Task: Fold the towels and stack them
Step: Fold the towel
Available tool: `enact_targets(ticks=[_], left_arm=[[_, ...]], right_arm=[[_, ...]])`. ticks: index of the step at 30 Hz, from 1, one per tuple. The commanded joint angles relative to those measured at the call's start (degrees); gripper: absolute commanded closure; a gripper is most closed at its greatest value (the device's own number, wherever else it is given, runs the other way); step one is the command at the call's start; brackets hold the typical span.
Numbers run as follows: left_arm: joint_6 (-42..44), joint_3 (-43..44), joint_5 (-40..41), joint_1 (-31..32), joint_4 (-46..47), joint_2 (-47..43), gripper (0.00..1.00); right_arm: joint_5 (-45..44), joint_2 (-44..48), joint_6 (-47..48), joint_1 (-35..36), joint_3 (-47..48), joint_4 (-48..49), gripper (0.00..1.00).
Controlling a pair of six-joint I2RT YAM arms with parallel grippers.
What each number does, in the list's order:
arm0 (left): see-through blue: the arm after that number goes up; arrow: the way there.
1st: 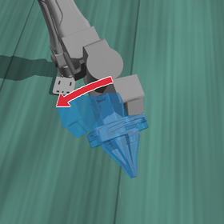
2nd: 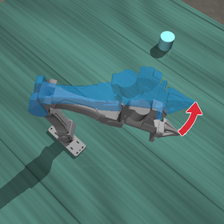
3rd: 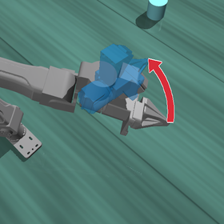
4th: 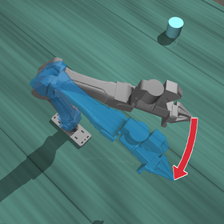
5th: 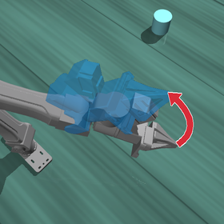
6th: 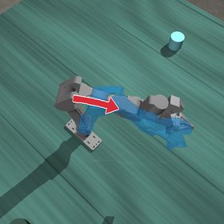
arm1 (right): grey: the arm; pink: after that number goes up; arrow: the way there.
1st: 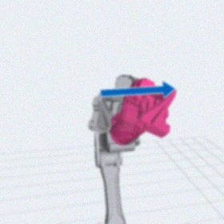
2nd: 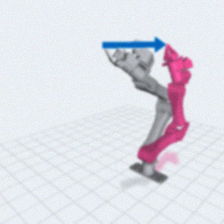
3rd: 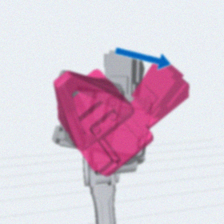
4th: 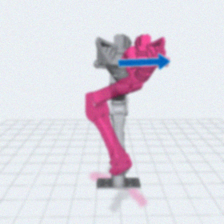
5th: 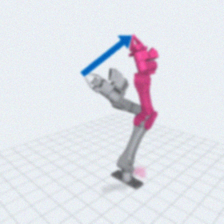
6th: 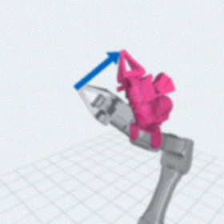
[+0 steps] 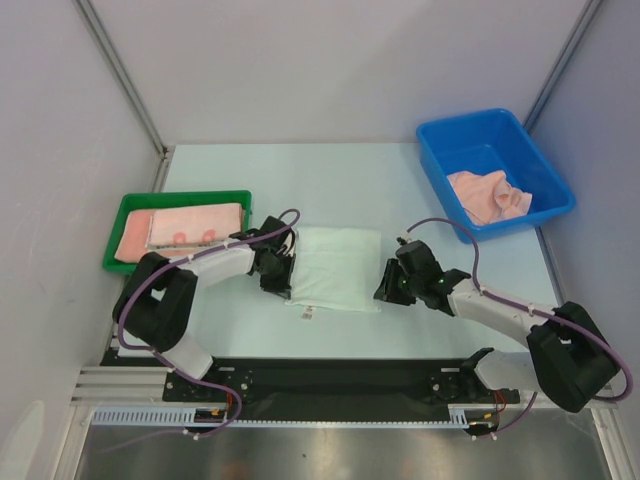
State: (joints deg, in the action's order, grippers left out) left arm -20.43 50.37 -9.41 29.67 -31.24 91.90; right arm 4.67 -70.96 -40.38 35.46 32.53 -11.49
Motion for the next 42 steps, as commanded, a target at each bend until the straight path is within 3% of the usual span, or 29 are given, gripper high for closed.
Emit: enact_targets(ticks=[1,7,13,17,21,26,31,35,40,42], left_arm=[[1.0,1.7,-1.1,0.3,-0.5,-2.4,1.0],[0.7,1.0,-1.2,0.4,-0.2,-3.5,1.0],[0.6,1.4,-1.2,0.4,-0.7,-4.1,1.0],[0.0,2.0,-1.4,0.6,-0.7,-5.0,1.0],[-0.5,2.9,-1.9,0.6,-1.2,-6.0,1.0],[-1.2,2.7,-3.4,0.7,-0.5,-6.7,1.0],[-2.2,-0.3,-5.0,1.3,2.6,-5.3,1.0],[-3.0,-2.5,-5.4,2.1,4.9,-3.6,1.0],[-2.9,-3.3,-4.5,2.2,5.4,-2.4,1.0],[-2.8,-3.3,-4.3,2.2,5.3,-2.2,1.0]], right_arm=[[-6.9,-3.7,0.6,2.1,3.1,-3.5,0.67],[-9.2,-8.3,0.7,5.4,4.1,-2.7,0.68],[-11.9,-8.6,0.4,6.8,4.6,-3.8,0.92],[-13.7,-6.9,1.0,7.3,6.1,-7.0,0.98],[-14.3,-5.0,1.8,7.4,8.2,-9.4,0.98],[-14.4,-4.4,2.6,7.4,9.3,-10.7,0.84],[-13.5,-5.6,2.7,7.4,7.2,-8.6,1.0],[-13.1,-7.3,2.7,7.4,6.4,-7.7,0.99],[-12.3,-6.6,1.4,7.5,6.1,-6.9,0.81],[-12.3,-6.6,1.4,7.5,6.2,-7.0,0.78]])
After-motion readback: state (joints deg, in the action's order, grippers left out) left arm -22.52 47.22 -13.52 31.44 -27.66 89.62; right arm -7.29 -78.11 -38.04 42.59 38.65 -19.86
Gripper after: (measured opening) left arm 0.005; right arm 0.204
